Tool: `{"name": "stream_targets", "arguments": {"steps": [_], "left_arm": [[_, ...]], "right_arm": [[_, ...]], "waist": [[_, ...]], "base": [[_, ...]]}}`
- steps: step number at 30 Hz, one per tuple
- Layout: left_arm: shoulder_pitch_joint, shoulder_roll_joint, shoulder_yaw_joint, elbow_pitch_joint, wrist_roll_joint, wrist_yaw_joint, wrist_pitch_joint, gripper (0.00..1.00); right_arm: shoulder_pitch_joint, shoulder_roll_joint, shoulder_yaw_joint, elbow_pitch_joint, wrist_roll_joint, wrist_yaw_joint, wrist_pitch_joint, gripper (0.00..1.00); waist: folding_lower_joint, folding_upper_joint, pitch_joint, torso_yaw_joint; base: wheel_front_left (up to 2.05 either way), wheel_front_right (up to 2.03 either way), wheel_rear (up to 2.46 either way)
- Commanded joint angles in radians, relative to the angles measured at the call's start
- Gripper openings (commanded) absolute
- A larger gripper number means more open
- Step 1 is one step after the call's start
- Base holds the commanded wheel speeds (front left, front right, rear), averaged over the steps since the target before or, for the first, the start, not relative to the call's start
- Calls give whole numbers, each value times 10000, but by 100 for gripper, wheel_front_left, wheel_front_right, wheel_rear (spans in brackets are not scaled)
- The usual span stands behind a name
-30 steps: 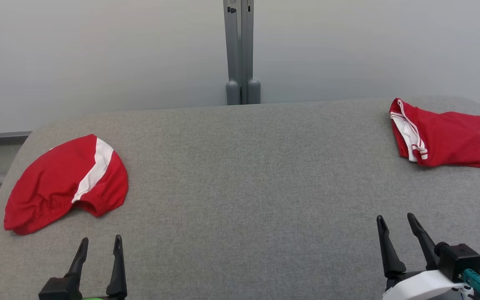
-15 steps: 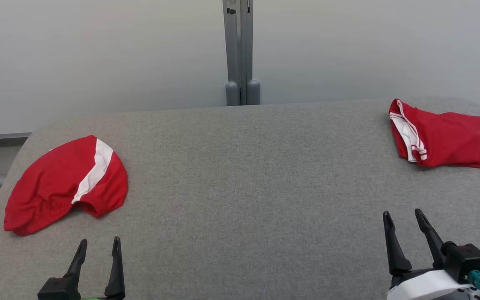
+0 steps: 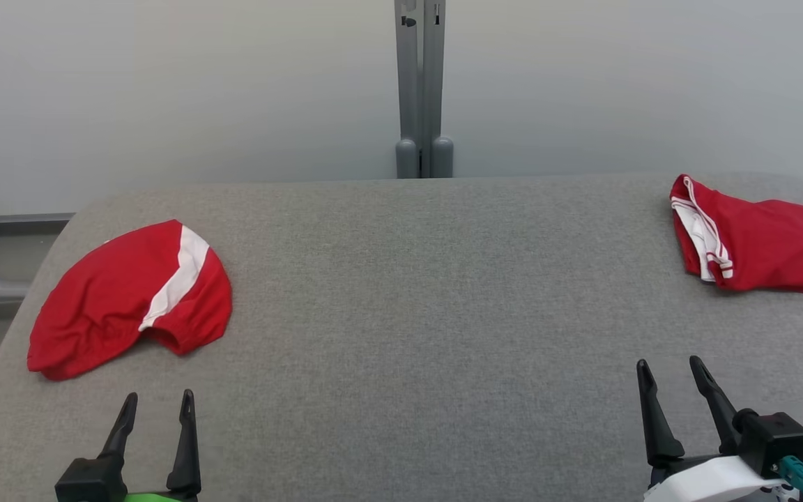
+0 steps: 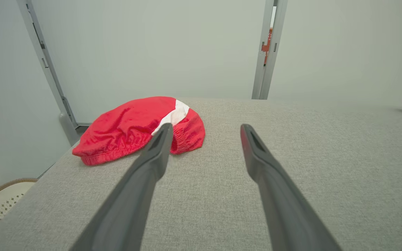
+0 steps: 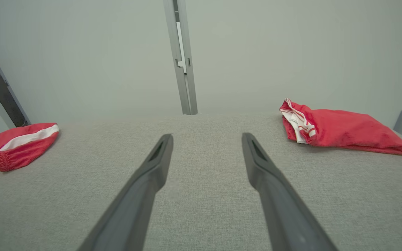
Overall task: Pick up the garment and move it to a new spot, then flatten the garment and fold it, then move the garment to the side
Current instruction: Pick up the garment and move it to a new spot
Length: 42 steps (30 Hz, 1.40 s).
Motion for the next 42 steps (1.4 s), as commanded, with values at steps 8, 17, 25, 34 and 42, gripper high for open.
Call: {"name": "stream_targets", "arguments": {"steps": [8,17,25,34,42], "left_arm": [[-165,401,195,-90,1,95,-3,100],[-168,726,355,-239,-117,189,116,100],[-106,876,461,-547,-172,363,296,100],[229,902,906,-843,-486,666,165,100],[341,851,943,-887,-577,767,87,100]], "right_arm": [[44,151,192,277,62,-9,-133,100],[-155,261,301,503,91,-9,-209,100],[-369,312,447,685,126,-9,-226,100],[-1015,332,1028,974,103,-9,-235,100],[-1117,340,1142,1112,113,-9,-237,100]], "waist": [[1,0,-21,1232],[1,0,68,2617],[1,0,218,3740],[1,0,546,4025],[1,0,546,4017]], "base": [[0,0,0],[0,0,0],[0,0,0],[0,0,0],[0,0,0]]}}
